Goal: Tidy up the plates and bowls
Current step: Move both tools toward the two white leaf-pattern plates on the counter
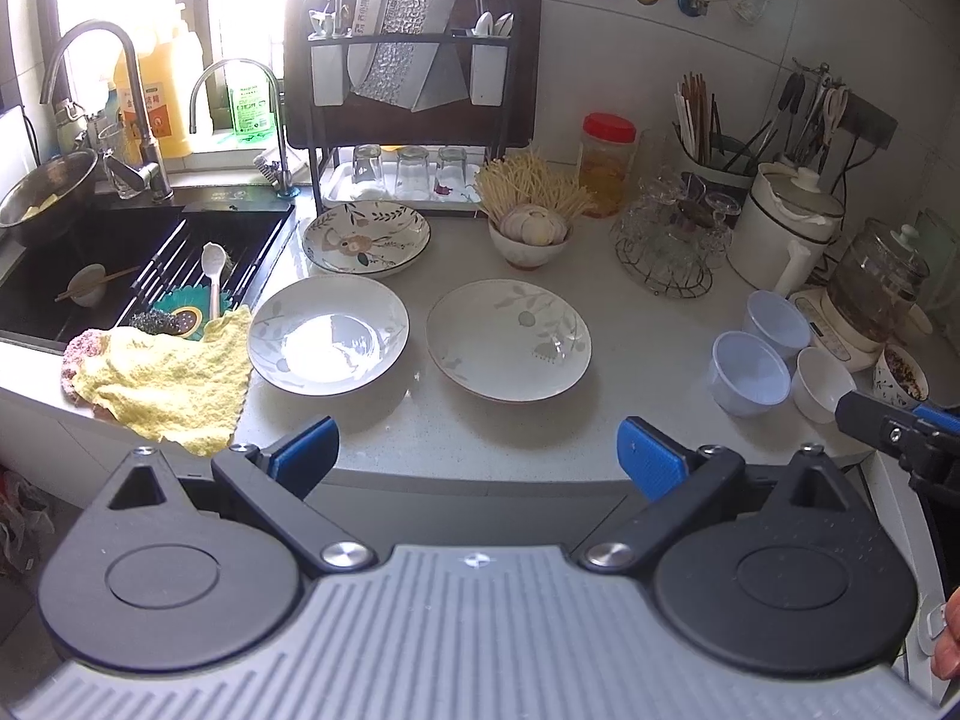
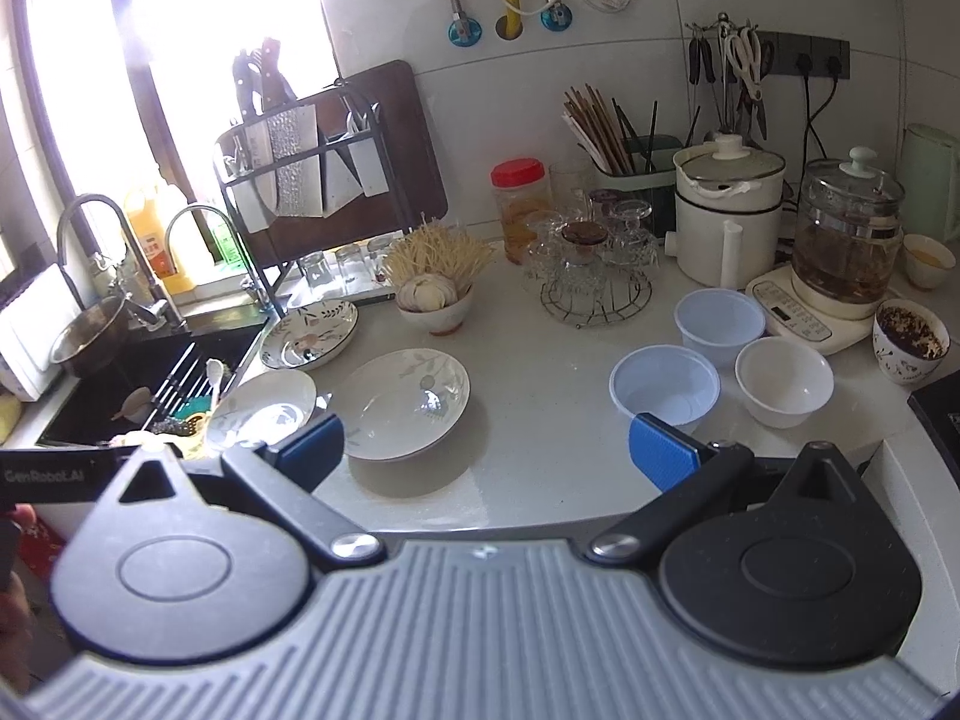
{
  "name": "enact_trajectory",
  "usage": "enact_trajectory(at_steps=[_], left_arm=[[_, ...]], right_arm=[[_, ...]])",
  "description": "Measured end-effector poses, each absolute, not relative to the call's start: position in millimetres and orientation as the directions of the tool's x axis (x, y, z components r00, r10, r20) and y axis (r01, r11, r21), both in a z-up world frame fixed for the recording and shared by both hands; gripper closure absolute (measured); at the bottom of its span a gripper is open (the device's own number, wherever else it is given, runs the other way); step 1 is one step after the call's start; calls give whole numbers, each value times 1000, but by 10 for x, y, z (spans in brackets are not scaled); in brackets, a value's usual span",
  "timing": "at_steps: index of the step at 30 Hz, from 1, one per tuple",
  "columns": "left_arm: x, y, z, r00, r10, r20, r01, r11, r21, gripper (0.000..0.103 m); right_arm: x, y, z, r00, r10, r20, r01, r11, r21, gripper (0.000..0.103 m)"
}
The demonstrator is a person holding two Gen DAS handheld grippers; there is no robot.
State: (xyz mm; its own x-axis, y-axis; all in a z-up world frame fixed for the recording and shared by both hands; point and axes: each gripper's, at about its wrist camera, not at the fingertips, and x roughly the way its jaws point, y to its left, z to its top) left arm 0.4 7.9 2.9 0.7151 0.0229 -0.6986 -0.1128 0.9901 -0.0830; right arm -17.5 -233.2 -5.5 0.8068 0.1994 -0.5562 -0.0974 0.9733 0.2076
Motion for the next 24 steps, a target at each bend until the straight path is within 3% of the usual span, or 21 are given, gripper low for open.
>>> enact_trajectory(at_steps=[24], left_arm=[[-23, 109, -259, 663, 45, -747, -167, 982, -90, 2]], right_arm=[[-127, -2436, -157, 797, 215, -565, -121, 972, 200, 0]])
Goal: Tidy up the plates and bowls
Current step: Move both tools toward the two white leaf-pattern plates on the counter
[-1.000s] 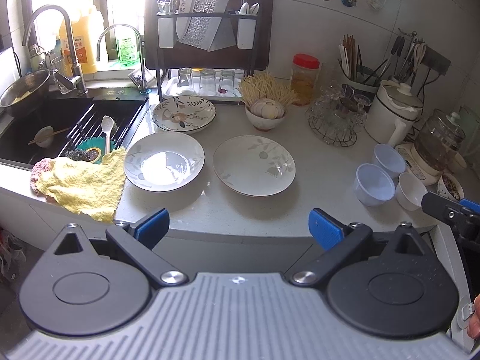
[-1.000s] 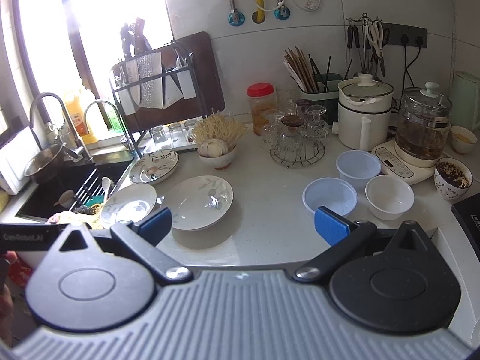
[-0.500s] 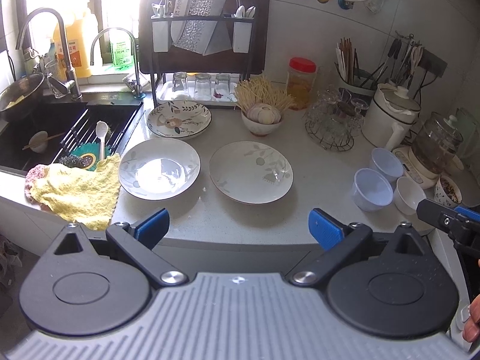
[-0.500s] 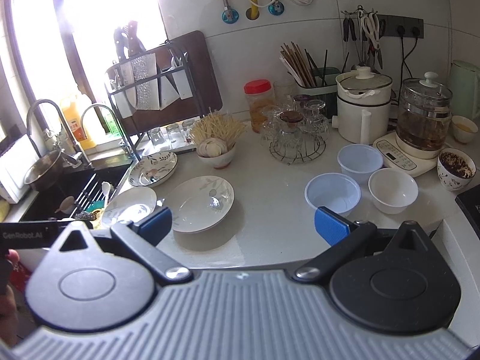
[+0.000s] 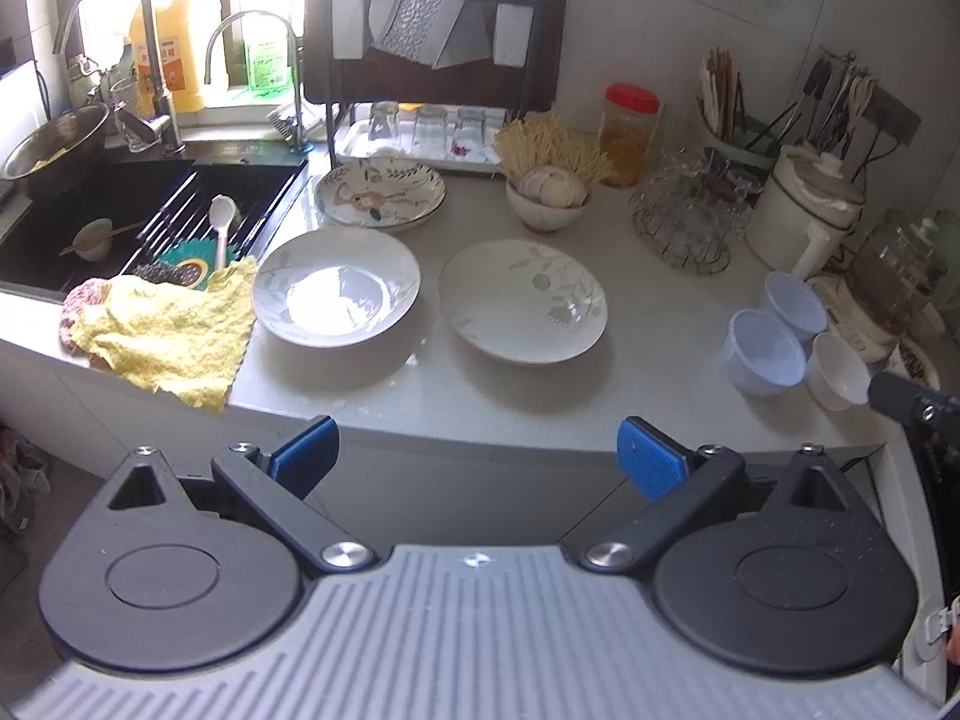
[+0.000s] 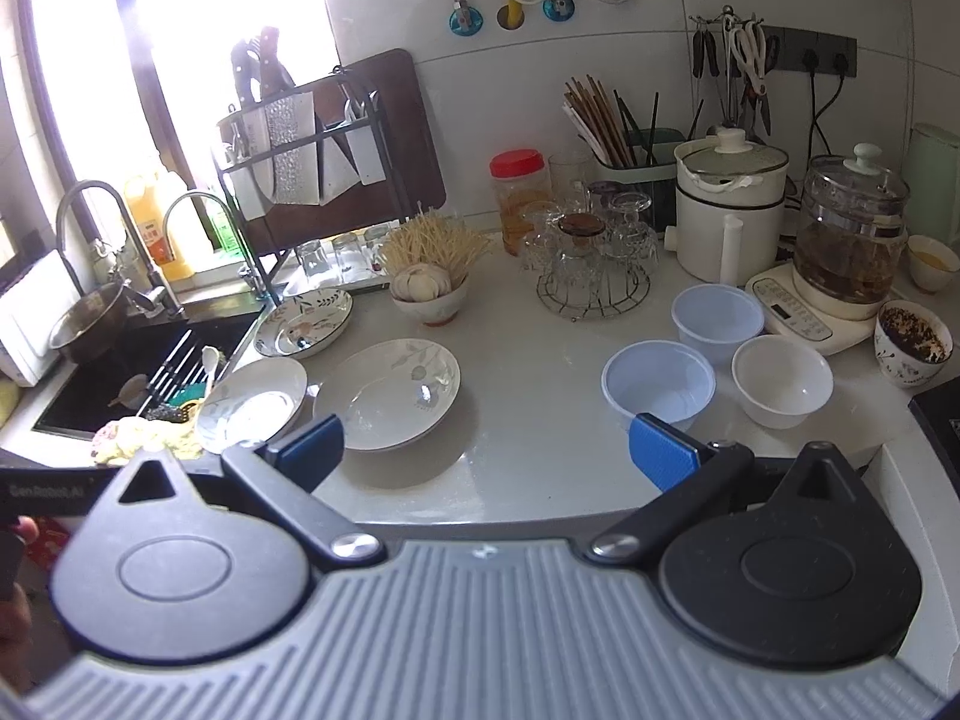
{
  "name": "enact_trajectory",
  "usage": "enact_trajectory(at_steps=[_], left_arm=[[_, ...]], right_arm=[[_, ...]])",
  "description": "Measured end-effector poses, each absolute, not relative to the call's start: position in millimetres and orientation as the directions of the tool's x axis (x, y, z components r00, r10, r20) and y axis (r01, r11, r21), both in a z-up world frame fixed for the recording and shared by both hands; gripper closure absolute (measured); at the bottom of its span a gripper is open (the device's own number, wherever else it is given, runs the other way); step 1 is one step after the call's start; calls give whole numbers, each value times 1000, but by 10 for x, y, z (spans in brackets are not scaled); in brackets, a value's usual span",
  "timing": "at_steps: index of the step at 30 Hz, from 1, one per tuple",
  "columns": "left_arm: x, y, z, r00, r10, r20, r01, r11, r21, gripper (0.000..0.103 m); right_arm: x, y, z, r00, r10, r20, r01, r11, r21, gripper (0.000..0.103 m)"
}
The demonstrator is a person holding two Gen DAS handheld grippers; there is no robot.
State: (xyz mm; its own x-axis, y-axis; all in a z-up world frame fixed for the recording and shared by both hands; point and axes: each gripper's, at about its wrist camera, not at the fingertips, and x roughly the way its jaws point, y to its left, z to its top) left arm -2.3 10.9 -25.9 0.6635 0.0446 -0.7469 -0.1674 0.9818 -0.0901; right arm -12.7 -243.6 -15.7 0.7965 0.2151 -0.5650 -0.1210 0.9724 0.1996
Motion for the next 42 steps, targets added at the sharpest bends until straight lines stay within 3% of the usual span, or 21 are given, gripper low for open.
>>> enact_trajectory(at_steps=[42], left_arm=[[130, -115, -451, 654, 84, -752, -226, 970, -88, 2]], right_arm=[[231, -2408, -373, 735, 325, -595, -257, 946, 199, 0]])
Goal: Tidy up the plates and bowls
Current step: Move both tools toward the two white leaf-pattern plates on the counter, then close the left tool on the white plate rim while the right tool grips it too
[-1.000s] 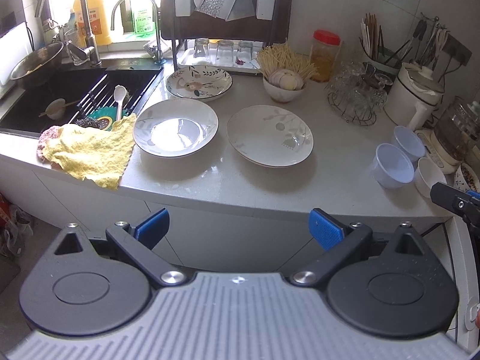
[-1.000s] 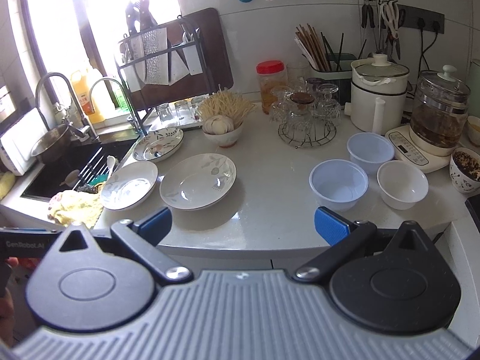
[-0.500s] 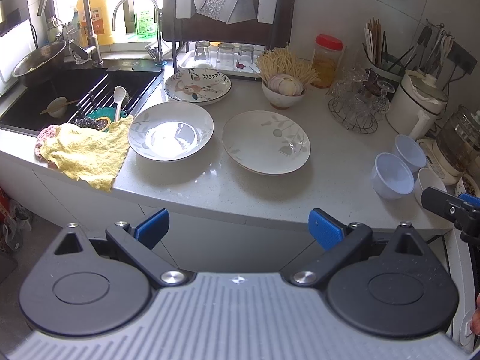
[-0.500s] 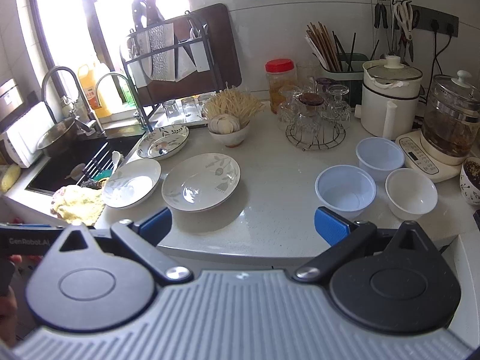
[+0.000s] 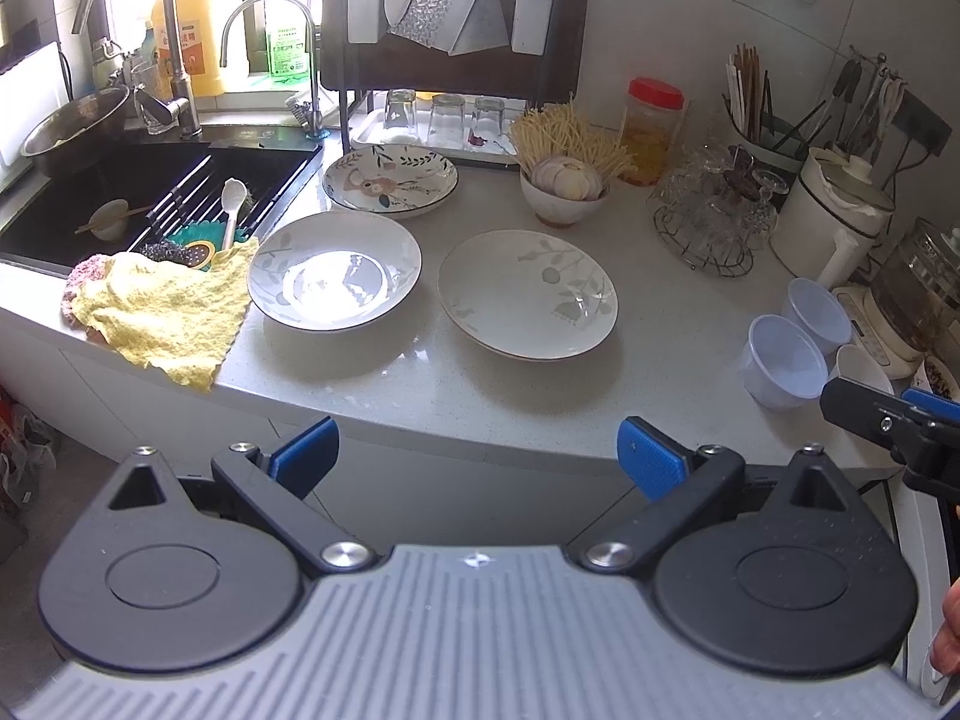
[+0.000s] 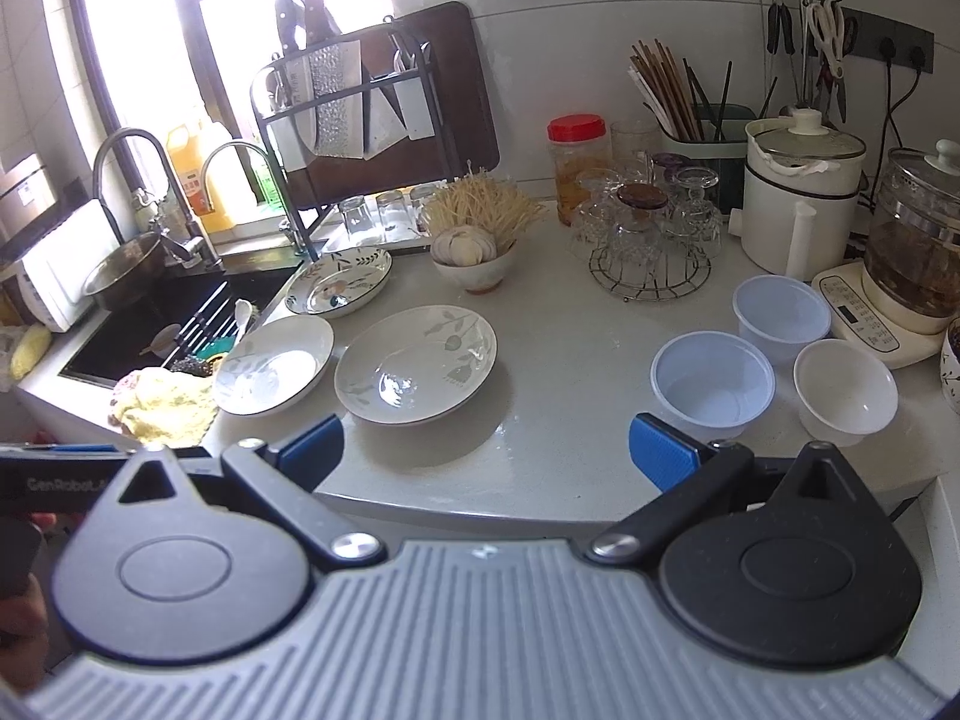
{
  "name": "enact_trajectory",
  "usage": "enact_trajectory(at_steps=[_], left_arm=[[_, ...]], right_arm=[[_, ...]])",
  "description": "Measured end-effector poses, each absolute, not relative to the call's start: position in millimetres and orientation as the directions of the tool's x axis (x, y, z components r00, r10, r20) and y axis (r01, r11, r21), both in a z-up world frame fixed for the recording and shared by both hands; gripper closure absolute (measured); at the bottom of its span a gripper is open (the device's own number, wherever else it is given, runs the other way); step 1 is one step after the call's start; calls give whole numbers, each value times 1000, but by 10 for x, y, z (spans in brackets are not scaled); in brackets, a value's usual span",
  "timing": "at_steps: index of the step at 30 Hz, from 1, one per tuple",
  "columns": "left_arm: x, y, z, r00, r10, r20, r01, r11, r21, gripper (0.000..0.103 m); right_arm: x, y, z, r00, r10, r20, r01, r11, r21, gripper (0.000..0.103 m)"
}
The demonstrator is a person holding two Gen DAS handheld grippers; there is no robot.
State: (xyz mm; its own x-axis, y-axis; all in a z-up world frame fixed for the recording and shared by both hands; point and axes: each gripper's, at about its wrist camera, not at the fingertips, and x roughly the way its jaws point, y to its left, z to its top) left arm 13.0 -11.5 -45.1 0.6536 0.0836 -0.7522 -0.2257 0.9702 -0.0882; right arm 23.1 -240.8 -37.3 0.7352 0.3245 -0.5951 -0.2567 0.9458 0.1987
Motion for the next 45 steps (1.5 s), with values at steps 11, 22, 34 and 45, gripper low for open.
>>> enact_trajectory(at_steps=[11, 22, 34, 45], left_arm=[[46, -196, -428, 628, 74, -775, -217, 973, -83, 2], [62, -98, -423, 624, 81, -777, -242, 966, -93, 2], [555, 351, -471, 627, 41, -778, -213, 970, -121, 2], [1284, 994, -433, 634, -24, -773, -106, 987, -118, 2]], right_arm=[[210, -2403, -336, 719, 342, -605, -278, 939, 200, 0], [297, -2325, -373, 713, 357, -603, -299, 933, 199, 0], [617, -2013, -359, 734, 364, -574, -279, 931, 235, 0], [1122, -1394, -408, 730, 346, -589, -226, 936, 269, 0]])
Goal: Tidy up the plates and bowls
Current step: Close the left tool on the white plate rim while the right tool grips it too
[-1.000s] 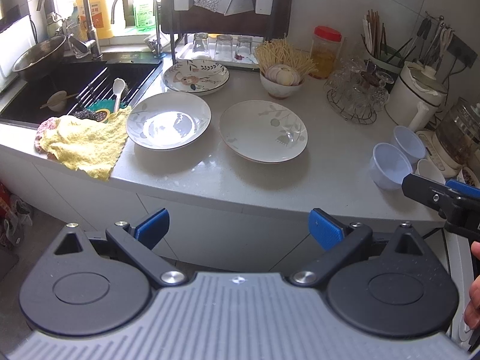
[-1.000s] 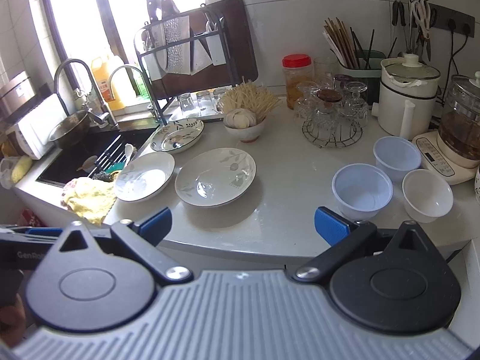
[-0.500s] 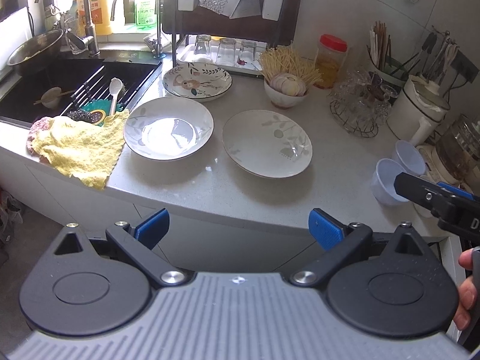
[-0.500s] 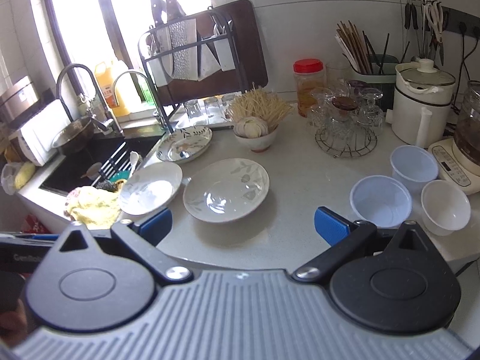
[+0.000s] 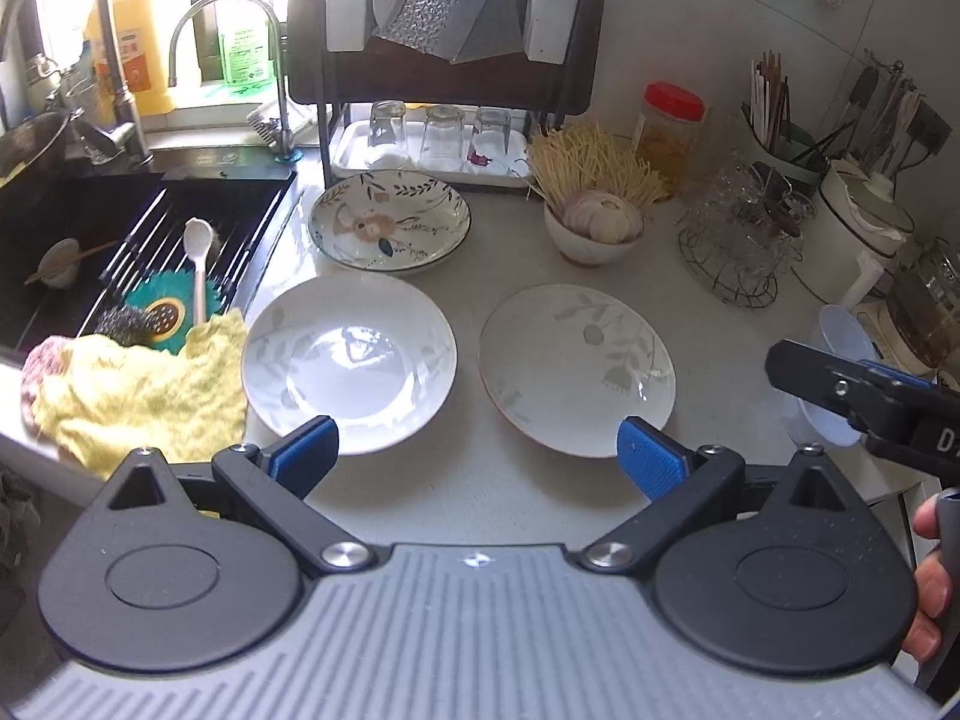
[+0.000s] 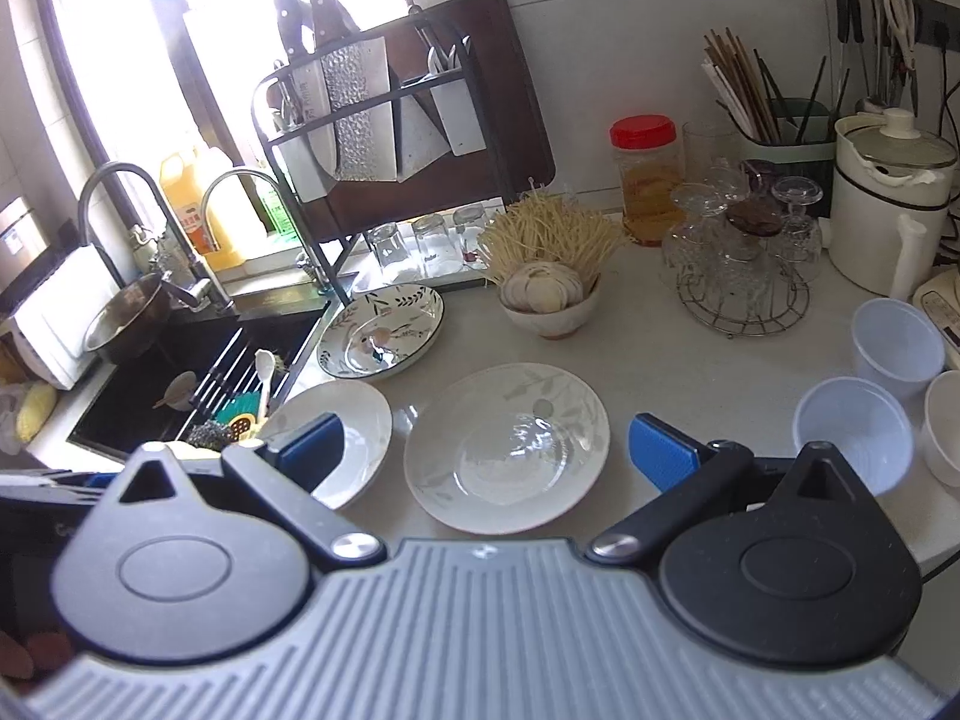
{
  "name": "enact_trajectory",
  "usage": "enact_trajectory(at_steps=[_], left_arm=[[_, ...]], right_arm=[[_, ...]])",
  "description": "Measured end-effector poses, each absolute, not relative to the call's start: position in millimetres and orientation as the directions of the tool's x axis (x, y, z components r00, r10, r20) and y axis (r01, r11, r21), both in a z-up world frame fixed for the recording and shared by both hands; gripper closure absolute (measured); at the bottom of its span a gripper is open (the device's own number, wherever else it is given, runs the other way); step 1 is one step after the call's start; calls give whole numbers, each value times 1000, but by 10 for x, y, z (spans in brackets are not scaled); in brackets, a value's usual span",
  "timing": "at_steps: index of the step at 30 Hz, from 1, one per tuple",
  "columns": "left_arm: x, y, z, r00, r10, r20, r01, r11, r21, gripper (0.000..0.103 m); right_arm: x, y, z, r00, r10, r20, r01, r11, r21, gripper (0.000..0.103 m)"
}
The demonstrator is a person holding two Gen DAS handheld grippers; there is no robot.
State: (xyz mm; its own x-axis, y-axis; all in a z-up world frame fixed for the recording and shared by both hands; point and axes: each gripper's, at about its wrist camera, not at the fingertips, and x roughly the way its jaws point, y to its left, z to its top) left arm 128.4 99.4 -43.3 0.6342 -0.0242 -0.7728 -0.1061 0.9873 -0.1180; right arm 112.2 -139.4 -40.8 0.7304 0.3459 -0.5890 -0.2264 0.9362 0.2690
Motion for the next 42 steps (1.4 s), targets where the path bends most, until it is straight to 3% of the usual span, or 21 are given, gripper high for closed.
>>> enact_trajectory(at_steps=[18, 22, 30, 38, 42], left_arm=[[2345, 2254, -759, 581, -142, -801, 19, 987, -161, 2], [2486, 2440, -913, 551, -160, -819, 55, 986, -156, 3], [2677, 2732, -1183, 497, -201, -844, 87, 979, -182, 4], [2858, 2874, -1468, 436, -198, -878, 102, 980, -171, 16], [2921, 2976, -1586, 437, -197, -878, 110, 980, -165, 29]], right_arm=[[1753, -445, -768, 693, 267, -670, -31, 939, 343, 6], [1851, -215, -899, 654, 274, -705, -1, 932, 362, 20], [1912, 94, -1177, 593, 269, -759, 67, 923, 379, 28], [1958, 238, -1496, 496, 284, -821, 149, 903, 403, 63], [1999, 263, -1621, 460, 269, -846, 190, 901, 389, 71]])
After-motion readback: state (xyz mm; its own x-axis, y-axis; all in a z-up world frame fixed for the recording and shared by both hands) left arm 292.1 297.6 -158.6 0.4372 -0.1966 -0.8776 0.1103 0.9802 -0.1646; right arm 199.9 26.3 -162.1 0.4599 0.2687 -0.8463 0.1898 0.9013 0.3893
